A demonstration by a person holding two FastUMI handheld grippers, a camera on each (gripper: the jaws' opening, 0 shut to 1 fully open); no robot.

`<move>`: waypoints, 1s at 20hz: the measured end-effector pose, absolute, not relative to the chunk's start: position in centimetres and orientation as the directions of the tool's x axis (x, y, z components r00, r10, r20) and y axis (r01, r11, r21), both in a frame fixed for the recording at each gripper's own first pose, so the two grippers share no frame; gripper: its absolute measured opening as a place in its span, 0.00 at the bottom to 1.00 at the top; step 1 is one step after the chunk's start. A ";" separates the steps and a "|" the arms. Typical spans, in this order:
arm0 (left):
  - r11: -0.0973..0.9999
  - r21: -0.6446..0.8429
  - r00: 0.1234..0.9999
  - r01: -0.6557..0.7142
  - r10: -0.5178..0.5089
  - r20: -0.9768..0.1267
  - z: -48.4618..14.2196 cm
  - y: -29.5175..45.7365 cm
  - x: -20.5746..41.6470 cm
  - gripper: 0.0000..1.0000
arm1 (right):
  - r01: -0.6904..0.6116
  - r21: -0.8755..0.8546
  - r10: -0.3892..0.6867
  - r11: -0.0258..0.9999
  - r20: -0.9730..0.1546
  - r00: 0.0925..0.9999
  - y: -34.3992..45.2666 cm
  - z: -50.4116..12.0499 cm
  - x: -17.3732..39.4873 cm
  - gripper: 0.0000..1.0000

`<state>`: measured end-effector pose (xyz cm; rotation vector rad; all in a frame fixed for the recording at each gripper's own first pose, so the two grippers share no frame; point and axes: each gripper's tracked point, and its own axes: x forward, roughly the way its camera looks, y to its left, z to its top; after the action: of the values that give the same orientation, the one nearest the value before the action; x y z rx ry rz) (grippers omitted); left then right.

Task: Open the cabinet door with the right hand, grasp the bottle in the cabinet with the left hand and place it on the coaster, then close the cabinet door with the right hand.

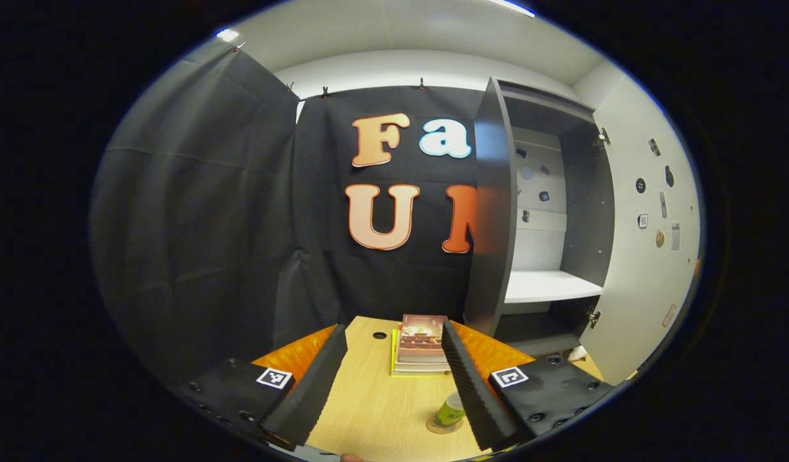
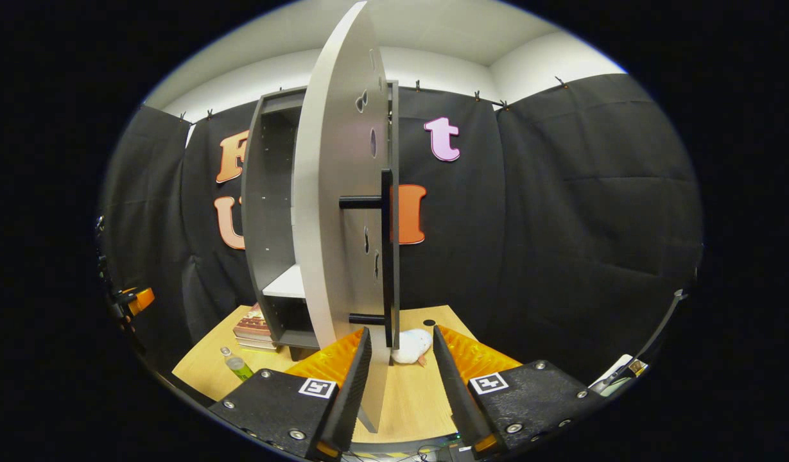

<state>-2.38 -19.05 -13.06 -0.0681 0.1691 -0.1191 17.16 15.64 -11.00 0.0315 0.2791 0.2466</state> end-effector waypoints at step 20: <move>0.990 -0.037 0.985 0.136 -0.139 -0.107 -6.5 -11.1 0.7 0.97 | -0.296 0.193 0.338 0.936 -0.245 0.909 21.8 -10.7 17.1 0.62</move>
<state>0.72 -11.09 -6.50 -0.0298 0.1099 -0.1379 17.13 21.78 -10.72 0.1528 0.2793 0.3285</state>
